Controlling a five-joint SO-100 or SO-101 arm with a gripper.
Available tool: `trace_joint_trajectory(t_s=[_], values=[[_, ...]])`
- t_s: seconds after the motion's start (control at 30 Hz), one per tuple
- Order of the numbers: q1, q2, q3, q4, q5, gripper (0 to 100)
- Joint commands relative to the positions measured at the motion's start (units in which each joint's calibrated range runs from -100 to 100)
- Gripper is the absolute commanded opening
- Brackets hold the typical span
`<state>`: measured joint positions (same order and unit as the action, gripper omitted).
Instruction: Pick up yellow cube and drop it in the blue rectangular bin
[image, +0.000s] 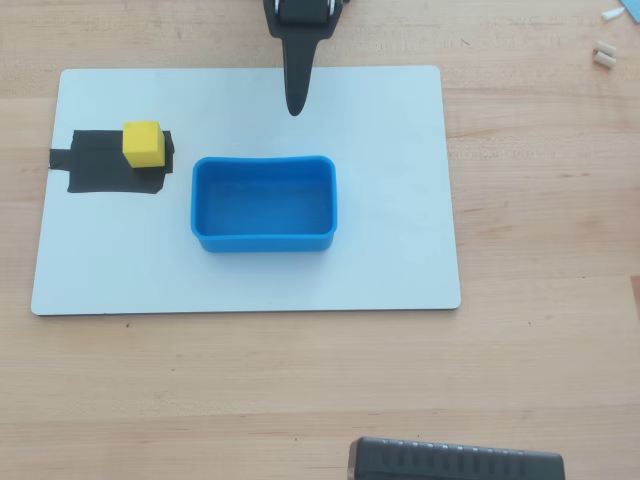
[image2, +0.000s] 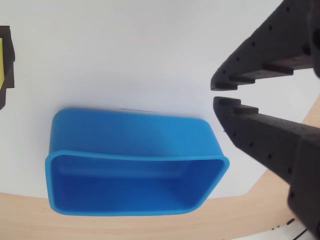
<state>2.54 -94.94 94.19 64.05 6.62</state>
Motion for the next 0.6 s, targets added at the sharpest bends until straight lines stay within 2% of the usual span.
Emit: trace_joint_trajectory(t_s=[0.0,0.57], values=[[-0.74,-1.34,-0.01,0.12,0.24,0],[1.23,-1.34,-2.92,1.77,1.37,0]])
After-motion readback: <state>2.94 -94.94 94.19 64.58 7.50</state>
